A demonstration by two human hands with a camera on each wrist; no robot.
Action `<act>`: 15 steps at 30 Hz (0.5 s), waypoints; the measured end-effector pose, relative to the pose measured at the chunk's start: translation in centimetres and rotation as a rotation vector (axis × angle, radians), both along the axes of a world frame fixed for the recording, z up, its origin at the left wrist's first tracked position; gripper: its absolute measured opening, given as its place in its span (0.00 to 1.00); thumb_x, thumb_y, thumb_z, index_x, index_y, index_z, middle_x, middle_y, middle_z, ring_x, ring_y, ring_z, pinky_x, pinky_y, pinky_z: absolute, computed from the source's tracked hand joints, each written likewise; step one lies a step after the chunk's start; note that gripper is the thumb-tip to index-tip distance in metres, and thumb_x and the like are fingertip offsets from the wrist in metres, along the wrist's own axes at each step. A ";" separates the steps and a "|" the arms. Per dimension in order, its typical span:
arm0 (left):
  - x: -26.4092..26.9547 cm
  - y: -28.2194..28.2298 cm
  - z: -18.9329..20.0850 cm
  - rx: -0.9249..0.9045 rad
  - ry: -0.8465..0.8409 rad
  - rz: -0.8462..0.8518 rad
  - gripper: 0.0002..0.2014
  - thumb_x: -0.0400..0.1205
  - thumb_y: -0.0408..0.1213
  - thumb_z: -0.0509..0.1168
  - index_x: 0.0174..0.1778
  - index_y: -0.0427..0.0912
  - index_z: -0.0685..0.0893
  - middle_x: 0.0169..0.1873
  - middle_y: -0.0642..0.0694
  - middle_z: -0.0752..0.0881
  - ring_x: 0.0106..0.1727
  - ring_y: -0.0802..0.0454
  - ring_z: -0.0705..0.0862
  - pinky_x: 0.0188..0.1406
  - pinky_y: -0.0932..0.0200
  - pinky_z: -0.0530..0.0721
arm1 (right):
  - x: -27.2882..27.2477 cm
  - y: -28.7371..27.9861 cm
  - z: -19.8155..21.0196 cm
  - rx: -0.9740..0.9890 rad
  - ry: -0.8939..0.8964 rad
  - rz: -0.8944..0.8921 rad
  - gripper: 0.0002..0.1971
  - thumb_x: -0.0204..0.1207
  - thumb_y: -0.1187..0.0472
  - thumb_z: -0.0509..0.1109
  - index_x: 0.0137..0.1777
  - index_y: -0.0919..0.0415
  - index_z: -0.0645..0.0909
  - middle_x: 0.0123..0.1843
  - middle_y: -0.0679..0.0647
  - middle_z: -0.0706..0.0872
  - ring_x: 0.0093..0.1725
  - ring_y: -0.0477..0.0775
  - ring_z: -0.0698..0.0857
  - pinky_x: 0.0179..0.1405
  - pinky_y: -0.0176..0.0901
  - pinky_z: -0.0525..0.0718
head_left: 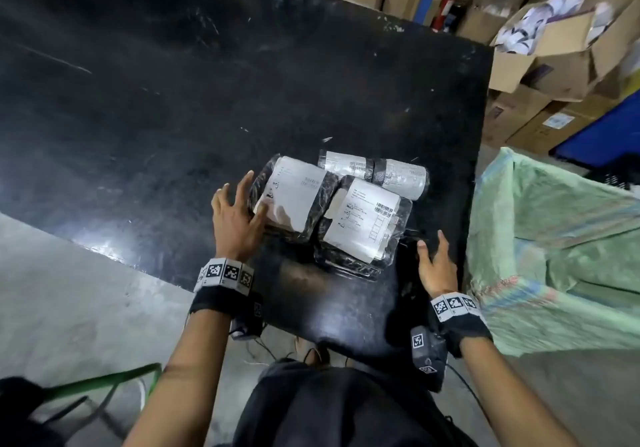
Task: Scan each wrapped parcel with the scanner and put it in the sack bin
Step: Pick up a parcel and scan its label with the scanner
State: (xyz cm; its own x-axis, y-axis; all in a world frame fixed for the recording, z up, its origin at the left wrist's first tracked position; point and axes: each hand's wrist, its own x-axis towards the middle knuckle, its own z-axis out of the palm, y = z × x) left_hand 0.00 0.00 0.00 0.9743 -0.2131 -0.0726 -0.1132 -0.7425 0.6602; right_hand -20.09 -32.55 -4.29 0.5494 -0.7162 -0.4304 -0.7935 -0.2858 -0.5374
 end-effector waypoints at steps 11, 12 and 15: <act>1.3 1.4 -2.5 -0.270 0.189 -0.070 0.36 0.83 0.65 0.61 0.89 0.67 0.61 0.81 0.46 0.79 0.73 0.33 0.82 0.68 0.49 0.82 | 1.2 1.7 -1.4 0.215 -0.209 -0.179 0.30 0.89 0.48 0.55 0.88 0.53 0.54 0.88 0.56 0.60 0.86 0.58 0.62 0.72 0.36 0.57; 1.4 1.3 -2.5 -0.287 0.194 -0.074 0.36 0.83 0.64 0.63 0.88 0.67 0.61 0.80 0.48 0.80 0.71 0.33 0.84 0.69 0.48 0.82 | 1.3 1.6 -1.7 0.228 -0.231 -0.207 0.30 0.88 0.47 0.55 0.87 0.52 0.55 0.88 0.56 0.60 0.86 0.57 0.61 0.72 0.37 0.57; 1.7 0.9 -2.3 -0.363 0.230 -0.058 0.38 0.79 0.67 0.65 0.87 0.69 0.64 0.77 0.56 0.82 0.73 0.51 0.84 0.75 0.52 0.81 | 1.6 1.4 -1.9 0.269 -0.252 -0.276 0.30 0.88 0.44 0.54 0.87 0.51 0.55 0.88 0.54 0.60 0.86 0.57 0.61 0.78 0.44 0.59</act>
State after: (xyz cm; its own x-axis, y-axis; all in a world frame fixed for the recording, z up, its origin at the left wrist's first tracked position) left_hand 1.73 0.87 -2.33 0.9269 -0.3193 -0.1971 0.0328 -0.4545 0.8902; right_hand -18.47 -31.17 -6.21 0.4650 -0.7315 -0.4987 -0.6550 0.0946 -0.7497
